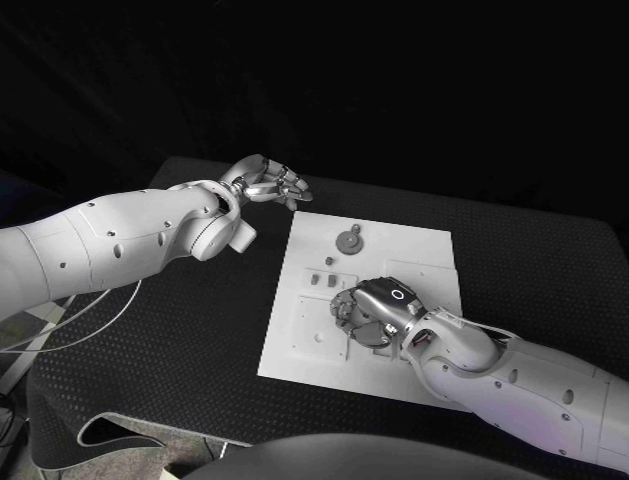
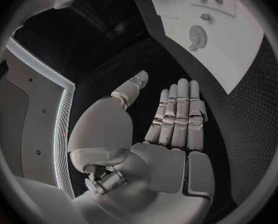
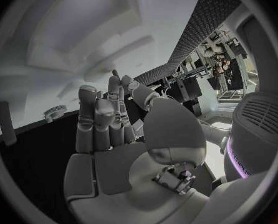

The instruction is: Assemble the parts on the task board

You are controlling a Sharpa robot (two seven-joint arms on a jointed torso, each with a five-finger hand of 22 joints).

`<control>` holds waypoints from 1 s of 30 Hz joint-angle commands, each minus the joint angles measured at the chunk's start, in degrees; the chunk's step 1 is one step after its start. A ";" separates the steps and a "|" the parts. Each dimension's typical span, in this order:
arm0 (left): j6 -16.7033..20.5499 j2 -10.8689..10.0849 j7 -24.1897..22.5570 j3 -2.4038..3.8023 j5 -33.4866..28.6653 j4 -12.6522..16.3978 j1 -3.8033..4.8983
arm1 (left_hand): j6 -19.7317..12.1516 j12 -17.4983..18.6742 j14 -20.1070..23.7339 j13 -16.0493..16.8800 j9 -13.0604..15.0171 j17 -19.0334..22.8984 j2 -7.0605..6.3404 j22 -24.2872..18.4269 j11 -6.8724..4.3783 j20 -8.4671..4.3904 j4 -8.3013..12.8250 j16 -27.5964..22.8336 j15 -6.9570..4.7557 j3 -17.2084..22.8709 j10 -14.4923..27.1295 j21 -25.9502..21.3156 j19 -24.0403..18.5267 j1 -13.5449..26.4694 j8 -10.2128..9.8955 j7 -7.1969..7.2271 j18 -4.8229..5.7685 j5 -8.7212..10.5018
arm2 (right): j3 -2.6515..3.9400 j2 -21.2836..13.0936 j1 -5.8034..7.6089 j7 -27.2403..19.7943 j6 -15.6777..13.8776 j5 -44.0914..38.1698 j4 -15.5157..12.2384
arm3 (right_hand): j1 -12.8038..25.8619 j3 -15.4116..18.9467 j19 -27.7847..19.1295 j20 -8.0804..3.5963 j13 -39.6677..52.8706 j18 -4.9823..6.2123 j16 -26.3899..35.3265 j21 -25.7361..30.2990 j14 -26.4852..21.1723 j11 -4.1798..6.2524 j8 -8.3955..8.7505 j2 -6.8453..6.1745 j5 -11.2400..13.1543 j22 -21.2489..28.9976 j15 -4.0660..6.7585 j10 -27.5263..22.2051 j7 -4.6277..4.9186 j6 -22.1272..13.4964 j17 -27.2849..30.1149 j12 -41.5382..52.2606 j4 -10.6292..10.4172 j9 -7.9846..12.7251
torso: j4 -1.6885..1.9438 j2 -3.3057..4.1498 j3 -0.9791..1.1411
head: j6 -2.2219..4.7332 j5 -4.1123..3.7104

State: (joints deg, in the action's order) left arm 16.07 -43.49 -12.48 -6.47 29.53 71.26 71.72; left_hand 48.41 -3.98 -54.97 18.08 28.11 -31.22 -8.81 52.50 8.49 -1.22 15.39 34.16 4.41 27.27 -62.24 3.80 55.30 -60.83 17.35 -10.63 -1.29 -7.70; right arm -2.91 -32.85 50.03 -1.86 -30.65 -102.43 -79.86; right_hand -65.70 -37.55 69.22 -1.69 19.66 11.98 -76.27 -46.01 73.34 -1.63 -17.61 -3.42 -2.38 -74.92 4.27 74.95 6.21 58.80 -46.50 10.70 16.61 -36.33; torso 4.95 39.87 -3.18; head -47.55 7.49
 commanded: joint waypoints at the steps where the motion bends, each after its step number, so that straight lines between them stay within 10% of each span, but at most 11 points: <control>1: -0.61 0.10 -0.42 0.05 0.09 0.17 0.18 | -0.07 0.02 -0.31 -0.05 -0.06 -0.08 0.25 -0.05 -0.03 0.05 0.05 -0.40 0.07 0.08 0.10 0.25 0.06 -0.13 0.13 0.13 0.38 -0.39 | -0.14 0.15 -0.10 -0.24 1.23 -0.01 0.23 | -0.02 -0.27 -0.10 -0.41 -0.10 3.02 -0.17 -0.10 -0.01 -0.03 -0.11 -0.15 -0.37 -1.06 0.45 0.26 0.08 0.39 -0.06 -0.39 0.05 -0.07 | 0.01 0.00 0.00 | -0.06 0.12; 30: -0.73 0.06 -0.21 0.04 0.70 0.46 0.32 | -0.09 0.01 -0.33 -0.07 -0.08 -0.28 0.27 -0.11 -0.02 0.05 0.08 -0.56 0.07 0.06 0.13 0.25 0.05 -0.18 0.13 0.12 0.39 -0.38 | -0.42 0.41 -0.08 0.47 4.70 0.97 1.40 | 0.64 0.13 -0.43 -0.27 -0.55 3.02 -0.02 0.04 0.00 -0.73 0.90 -1.05 -0.35 -1.04 -0.23 -1.29 0.64 -1.28 -0.04 -1.54 0.04 0.17 | -0.07 0.00 0.04 | -0.33 0.29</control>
State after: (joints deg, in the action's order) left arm 15.96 -43.51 -12.42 -6.48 30.03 71.59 71.87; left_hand 48.41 -3.98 -54.97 18.09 28.11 -31.45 -8.81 52.45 8.49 -1.22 15.39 33.94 4.41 27.27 -62.24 3.80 55.30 -60.83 17.35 -10.63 -1.29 -7.70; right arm -3.03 -32.29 50.29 -1.70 -28.02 -102.20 -78.76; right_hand -65.11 -37.55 68.88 -1.62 19.27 11.98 -76.27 -46.01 73.35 -2.24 -17.27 -4.00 -2.38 -74.91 4.25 74.29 6.94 58.02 -46.47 9.40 16.61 -36.23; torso 4.90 39.86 -3.18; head -47.91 7.78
